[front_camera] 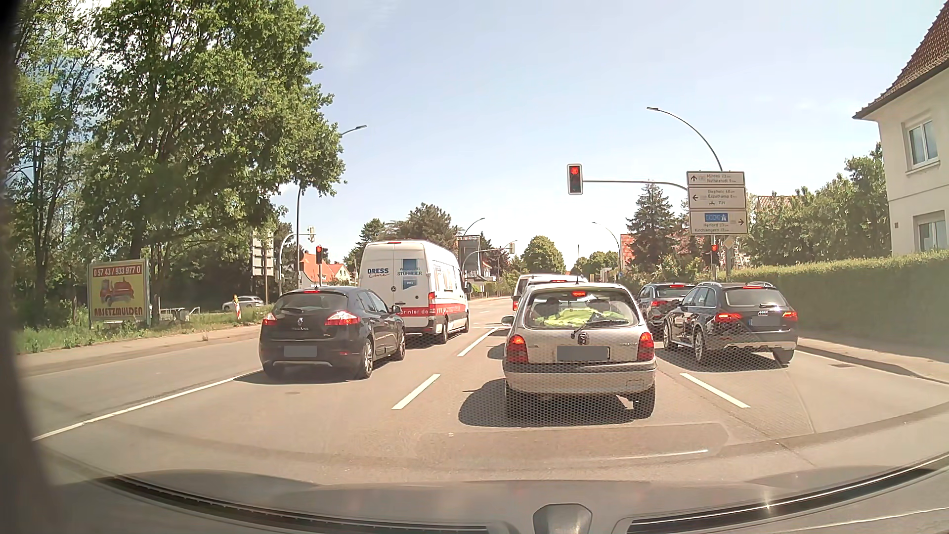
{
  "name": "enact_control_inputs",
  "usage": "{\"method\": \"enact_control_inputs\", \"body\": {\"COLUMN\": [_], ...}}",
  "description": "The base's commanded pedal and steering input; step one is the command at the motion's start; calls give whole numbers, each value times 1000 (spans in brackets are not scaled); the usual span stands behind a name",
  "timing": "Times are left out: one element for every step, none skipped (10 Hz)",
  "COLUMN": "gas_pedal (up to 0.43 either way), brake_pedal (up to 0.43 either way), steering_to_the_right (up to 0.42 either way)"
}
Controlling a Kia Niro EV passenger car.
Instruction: Follow the waypoints while adhering to traffic rules and regulations
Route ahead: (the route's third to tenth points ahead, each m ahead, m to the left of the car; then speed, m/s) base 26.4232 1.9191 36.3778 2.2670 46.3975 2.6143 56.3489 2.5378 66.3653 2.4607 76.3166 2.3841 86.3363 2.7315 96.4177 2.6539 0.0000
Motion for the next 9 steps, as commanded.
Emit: {"method": "enact_control_inputs", "body": {"gas_pedal": [0,0,0,0,0,0,0,0,0], "brake_pedal": [6,6,6,6,6,6,6,6,6], "steering_to_the_right": [21,21,21,21,21,21,21,21,21]}}
